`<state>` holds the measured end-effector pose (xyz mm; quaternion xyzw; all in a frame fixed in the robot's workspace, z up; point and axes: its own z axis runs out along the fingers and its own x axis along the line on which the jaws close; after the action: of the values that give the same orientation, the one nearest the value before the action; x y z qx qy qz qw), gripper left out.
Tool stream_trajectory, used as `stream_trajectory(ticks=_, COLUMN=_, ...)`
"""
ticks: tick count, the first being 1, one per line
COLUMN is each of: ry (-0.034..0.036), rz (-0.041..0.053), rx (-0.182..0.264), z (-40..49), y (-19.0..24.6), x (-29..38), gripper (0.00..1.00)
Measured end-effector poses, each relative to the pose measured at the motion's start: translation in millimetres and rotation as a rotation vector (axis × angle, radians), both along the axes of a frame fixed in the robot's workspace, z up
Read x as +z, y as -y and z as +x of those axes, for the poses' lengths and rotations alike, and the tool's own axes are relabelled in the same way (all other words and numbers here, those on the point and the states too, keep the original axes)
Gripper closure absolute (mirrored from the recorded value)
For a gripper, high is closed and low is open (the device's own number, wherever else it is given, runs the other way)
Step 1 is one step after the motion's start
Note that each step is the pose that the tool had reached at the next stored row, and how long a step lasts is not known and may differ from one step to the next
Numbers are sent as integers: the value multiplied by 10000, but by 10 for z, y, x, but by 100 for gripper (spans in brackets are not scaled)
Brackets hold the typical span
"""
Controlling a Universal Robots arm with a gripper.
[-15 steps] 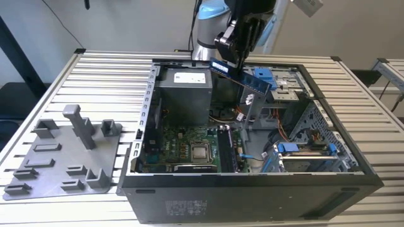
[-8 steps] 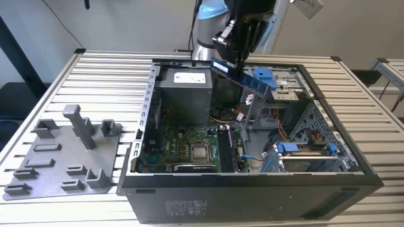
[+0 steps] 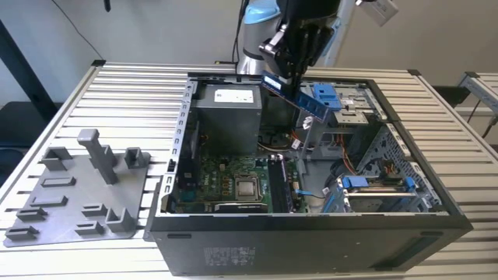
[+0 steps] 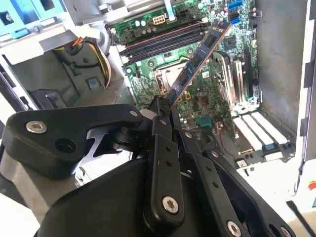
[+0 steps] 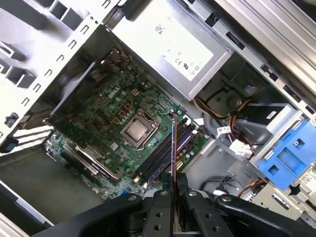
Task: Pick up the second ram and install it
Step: 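Insert the second ram into the second slot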
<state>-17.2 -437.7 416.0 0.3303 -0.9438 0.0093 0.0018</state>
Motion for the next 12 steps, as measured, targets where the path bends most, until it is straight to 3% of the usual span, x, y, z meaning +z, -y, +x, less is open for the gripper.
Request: stream_trajectory(ticks=12, ry=0, rz=-6, rx=-1913, z=0, y=0, x=-14, gripper=86)
